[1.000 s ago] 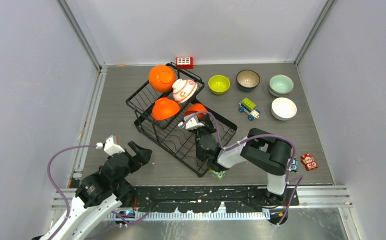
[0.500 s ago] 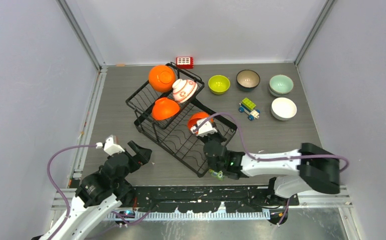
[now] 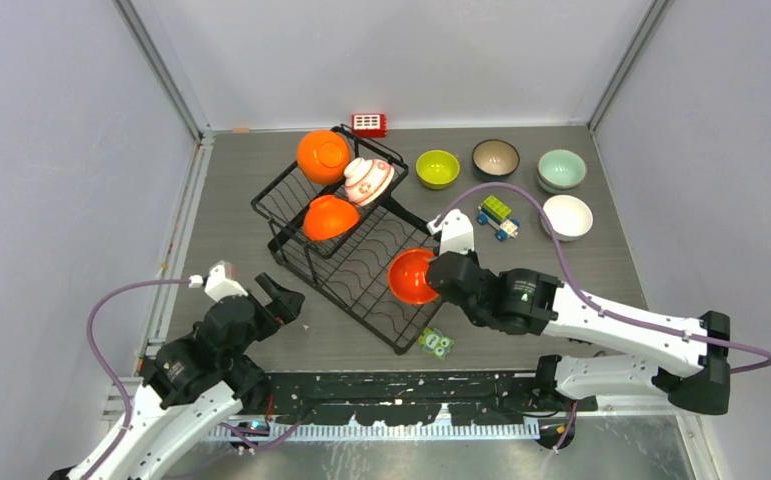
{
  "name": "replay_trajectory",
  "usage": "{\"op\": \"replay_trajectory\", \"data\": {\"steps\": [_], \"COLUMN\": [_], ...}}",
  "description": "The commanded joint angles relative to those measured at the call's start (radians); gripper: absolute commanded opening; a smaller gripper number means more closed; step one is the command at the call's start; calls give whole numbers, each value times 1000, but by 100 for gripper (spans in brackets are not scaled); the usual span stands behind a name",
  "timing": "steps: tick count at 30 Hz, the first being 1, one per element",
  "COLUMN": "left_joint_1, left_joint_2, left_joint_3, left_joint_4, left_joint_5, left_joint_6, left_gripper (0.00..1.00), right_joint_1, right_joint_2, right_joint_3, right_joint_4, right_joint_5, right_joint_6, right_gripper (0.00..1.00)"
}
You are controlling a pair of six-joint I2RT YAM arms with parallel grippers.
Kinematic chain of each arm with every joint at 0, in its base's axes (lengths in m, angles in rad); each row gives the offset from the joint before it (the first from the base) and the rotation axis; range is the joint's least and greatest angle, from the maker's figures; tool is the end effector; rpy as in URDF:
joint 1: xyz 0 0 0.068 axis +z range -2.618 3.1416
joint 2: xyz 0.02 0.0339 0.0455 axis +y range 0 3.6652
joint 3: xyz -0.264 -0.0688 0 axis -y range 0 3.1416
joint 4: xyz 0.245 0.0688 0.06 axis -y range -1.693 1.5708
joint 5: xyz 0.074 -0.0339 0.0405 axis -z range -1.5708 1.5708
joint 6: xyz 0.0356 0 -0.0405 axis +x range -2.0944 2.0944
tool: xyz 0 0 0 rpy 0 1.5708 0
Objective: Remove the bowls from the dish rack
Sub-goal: Pick up the bowl from the dish rack, then place the bowl at the center of the board.
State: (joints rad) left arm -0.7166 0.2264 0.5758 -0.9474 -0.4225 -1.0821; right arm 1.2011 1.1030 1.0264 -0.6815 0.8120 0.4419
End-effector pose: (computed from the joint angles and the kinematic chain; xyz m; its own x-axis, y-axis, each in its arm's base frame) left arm 0.0551 -0.0287 0.2531 -0.5026 -0.6302 -0.5918 -0.2135 0.7539 -0.6213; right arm 0.1041 0.1971 0.3225 -0.4175 -0.2631 -0.8698 -0.3016 0.9430 -0.1405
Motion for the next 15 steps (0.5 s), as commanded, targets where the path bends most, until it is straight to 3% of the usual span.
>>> {"op": "replay_trajectory", "data": {"steps": [1, 8, 15], "left_joint_1": [5, 5, 5], "left_joint_2": [52, -55, 202], "left_joint_3": [46, 28, 222], "left_joint_4": [-35, 84, -11], "left_joint_5": [14, 193, 385], "left_joint_6": [9, 93, 253], "left_gripper": [100, 100, 100], "right_joint_1": [-61, -145, -158], "right_joint_2": [-52, -119, -55], "right_joint_3": [74, 56, 40], "right_joint_4": [-203, -184, -185], "right_joint_5": [-333, -669, -843], "right_joint_6": [168, 207, 200], "right_gripper": [1, 1, 1]}}
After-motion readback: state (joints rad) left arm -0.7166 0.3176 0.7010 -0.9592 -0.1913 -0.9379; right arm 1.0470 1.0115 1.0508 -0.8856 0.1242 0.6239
